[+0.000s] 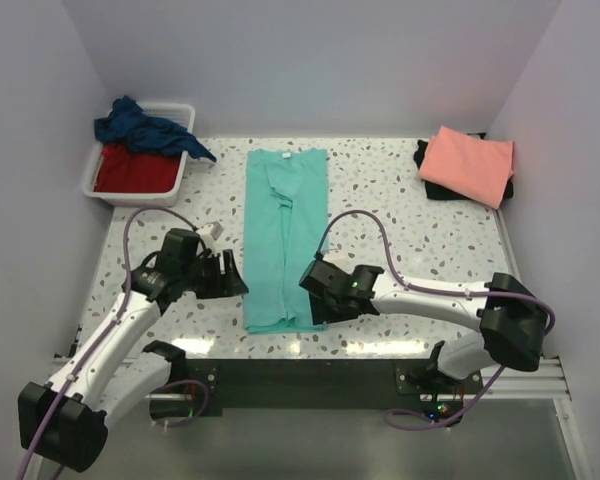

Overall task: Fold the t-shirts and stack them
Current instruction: Fold the tshirt

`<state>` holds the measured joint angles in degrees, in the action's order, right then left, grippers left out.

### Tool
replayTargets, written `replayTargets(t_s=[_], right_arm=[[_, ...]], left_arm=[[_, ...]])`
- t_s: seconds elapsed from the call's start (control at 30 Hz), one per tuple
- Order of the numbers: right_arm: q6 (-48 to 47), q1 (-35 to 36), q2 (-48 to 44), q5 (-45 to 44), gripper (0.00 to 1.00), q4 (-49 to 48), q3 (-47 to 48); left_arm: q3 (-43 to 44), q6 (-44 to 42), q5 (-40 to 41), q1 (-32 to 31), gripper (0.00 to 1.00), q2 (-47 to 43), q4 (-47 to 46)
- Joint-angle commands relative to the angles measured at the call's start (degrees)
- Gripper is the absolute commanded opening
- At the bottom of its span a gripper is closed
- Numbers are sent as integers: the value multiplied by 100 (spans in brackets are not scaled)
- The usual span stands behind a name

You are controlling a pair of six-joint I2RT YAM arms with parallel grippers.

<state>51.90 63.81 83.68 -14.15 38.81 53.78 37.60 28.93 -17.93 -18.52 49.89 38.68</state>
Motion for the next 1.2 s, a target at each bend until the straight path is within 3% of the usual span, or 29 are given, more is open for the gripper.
replayTargets(t_s=[0.0, 0.47, 1.17], right_arm=[[294, 26, -177, -202, 56, -453, -227], [250, 17, 113, -114, 53, -971, -386], [259, 9, 377, 106, 48, -1402, -667]], left_arm=[[-96, 174, -317, -125, 65, 135, 52], [-306, 763, -123, -555, 54, 837, 131], [-825, 1466, 414, -1206, 48, 1506, -308]])
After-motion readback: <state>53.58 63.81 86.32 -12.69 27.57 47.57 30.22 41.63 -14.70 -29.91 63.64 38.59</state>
